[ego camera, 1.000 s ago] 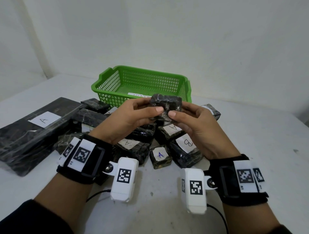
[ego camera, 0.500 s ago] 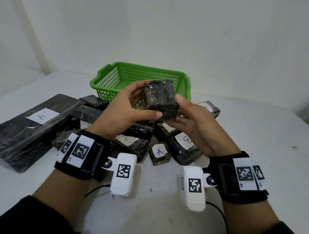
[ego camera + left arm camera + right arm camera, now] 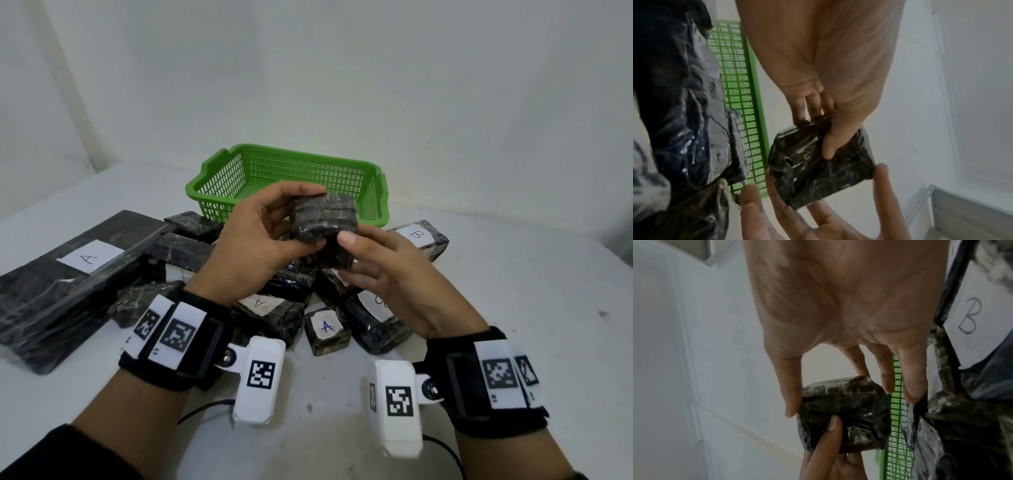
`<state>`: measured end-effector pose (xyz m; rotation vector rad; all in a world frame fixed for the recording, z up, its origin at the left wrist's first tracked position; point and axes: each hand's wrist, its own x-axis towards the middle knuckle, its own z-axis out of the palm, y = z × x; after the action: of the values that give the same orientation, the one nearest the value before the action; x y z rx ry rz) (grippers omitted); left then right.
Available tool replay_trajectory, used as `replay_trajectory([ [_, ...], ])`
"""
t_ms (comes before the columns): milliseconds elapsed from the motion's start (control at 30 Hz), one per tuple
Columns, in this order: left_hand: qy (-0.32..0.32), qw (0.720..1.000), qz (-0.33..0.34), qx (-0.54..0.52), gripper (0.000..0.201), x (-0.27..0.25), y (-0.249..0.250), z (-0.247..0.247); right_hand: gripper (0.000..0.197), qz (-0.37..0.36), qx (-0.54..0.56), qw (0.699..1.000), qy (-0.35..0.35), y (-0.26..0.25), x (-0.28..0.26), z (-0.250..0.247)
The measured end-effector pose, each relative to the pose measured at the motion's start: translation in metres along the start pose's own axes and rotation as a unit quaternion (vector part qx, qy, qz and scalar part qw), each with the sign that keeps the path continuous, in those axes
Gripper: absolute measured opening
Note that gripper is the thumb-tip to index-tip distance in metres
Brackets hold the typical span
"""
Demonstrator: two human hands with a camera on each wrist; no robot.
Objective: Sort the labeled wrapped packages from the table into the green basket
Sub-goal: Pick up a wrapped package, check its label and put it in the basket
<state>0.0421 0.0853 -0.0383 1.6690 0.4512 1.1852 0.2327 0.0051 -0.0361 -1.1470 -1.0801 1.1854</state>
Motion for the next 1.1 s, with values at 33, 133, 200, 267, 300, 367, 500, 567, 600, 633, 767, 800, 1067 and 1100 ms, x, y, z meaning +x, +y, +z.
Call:
replay_trajectory([
  [33, 0.000, 1.000, 0.009, 0.004, 0.056, 0.000, 0.000, 0.000, 0.068, 0.011, 0.003, 1.000, -0.016, 0.000, -0.001, 0.001],
  [133, -0.015, 1.000, 0.019, 0.015, 0.059, -0.001, 0.003, 0.001, 0.054, -0.002, 0.019, 1.000, -0.016, -0.003, -0.001, 0.002],
  [200, -0.050, 0.999, -0.017, 0.006, 0.073, -0.003, 0.004, 0.001, 0.051, -0.030, 0.027, 0.999, 0.018, -0.003, 0.000, 0.001],
  [267, -0.092, 0.992, -0.085, -0.001, 0.084, -0.004, 0.005, 0.000, 0.059, -0.054, 0.022, 0.997, 0.050, 0.000, 0.003, -0.004],
  [300, -0.108, 0.988, -0.111, -0.002, 0.079, -0.003, 0.004, -0.001, 0.062, -0.064, 0.013, 0.996, 0.059, 0.001, 0.004, -0.006],
  [367, -0.085, 0.988, -0.130, -0.010, 0.063, -0.001, 0.003, -0.001, 0.066, -0.078, 0.004, 0.995, 0.057, 0.002, 0.005, -0.007],
  [500, -0.028, 0.991, -0.127, -0.029, 0.062, 0.000, 0.003, -0.001, 0.053, -0.079, 0.013, 0.997, 0.025, 0.002, 0.002, -0.002],
  [567, -0.039, 0.991, -0.123, -0.035, 0.065, -0.002, 0.002, -0.003, 0.055, -0.089, 0.002, 0.996, 0.026, 0.002, 0.001, -0.001],
  [600, -0.047, 0.990, -0.124, -0.041, 0.069, -0.002, 0.003, -0.004, 0.059, -0.095, -0.002, 0.995, 0.033, 0.001, 0.001, -0.002],
  [633, -0.052, 0.990, -0.126, -0.045, 0.072, -0.002, 0.003, -0.003, 0.064, -0.101, -0.001, 0.994, 0.040, 0.000, 0.001, -0.003],
  [767, -0.018, 0.994, -0.097, -0.044, 0.071, -0.001, 0.005, -0.002, 0.082, -0.116, -0.002, 0.993, 0.024, 0.000, 0.002, -0.007],
  [800, -0.017, 0.994, -0.095, -0.048, 0.073, -0.001, 0.004, -0.003, 0.083, -0.121, -0.009, 0.992, 0.021, 0.000, 0.002, -0.008],
  [1067, 0.001, 0.997, -0.081, -0.018, 0.076, 0.001, 0.000, -0.001, 0.080, -0.093, 0.008, 0.996, 0.005, 0.000, 0.001, -0.007],
  [1100, 0.020, 0.997, -0.074, -0.015, 0.079, 0.002, -0.002, -0.001, 0.075, -0.075, 0.028, 0.997, 0.003, -0.002, -0.001, -0.004],
])
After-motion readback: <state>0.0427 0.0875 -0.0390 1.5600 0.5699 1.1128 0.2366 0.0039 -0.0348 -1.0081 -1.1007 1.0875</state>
